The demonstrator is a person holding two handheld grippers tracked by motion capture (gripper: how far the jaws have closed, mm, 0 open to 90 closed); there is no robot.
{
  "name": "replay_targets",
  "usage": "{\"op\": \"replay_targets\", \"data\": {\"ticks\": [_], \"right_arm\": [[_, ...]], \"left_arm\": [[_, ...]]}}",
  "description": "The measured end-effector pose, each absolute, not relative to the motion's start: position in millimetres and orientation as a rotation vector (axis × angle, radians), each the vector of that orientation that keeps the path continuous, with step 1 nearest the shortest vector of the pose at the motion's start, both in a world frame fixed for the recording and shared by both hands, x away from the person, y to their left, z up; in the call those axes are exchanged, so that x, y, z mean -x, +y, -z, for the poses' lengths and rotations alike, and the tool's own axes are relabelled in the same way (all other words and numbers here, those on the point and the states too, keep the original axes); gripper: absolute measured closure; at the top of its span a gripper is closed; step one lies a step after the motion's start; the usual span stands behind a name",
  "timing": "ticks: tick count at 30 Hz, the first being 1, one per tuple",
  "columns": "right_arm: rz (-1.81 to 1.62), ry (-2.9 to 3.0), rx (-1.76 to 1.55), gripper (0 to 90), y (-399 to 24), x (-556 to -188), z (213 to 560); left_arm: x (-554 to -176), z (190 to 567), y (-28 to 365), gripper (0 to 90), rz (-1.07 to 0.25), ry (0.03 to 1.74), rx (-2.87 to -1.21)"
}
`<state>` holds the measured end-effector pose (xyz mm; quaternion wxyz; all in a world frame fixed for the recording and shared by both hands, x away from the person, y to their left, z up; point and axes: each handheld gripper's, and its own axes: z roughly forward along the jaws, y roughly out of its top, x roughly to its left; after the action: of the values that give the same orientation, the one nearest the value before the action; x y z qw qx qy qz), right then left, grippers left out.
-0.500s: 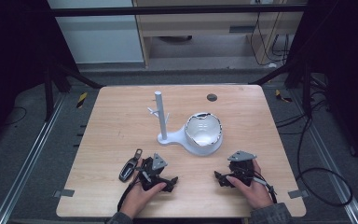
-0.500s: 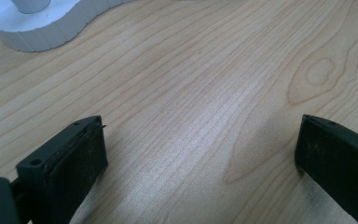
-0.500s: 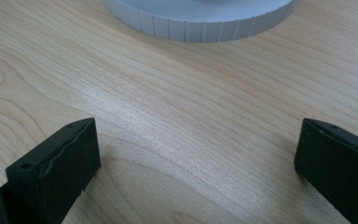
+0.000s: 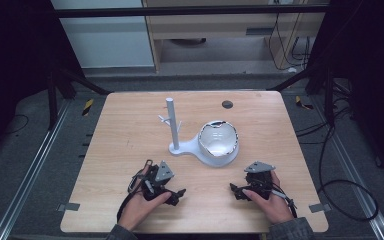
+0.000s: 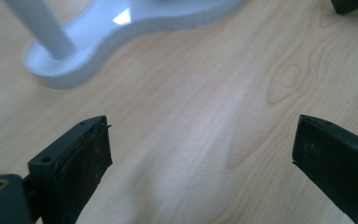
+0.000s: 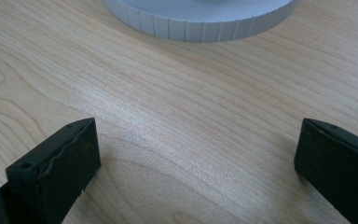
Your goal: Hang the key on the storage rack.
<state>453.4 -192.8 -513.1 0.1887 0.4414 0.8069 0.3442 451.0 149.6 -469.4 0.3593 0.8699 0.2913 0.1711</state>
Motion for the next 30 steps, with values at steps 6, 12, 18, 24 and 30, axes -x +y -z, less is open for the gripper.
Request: {"op": "replay_targets", "data": {"ticks": [6,12,18,24,30], "right_arm": [[-0.968,2.269,-1.241,0.5,-193,-453,513],[-0.968,2.269,-1.241,0.5,-193,-453,513],[-0.968,2.269,-1.240,0.5,-193,-453,513],[-0.967,2.269,-1.240,0.5,-193,-453,513],[-0.967,2.269,-1.240,0.5,-193,-453,513]], "left_arm": [[-468,403,188,4.8,-0.461,0.951,-2.225],[-482,400,210,8.1,-0.467,1.133,-2.373],[-486,429,222,12.1,-0.312,1.248,-2.415],[-491,434,217,18.5,-0.282,1.268,-2.493],[-497,445,216,21.4,-0.270,1.320,-2.548]]}}
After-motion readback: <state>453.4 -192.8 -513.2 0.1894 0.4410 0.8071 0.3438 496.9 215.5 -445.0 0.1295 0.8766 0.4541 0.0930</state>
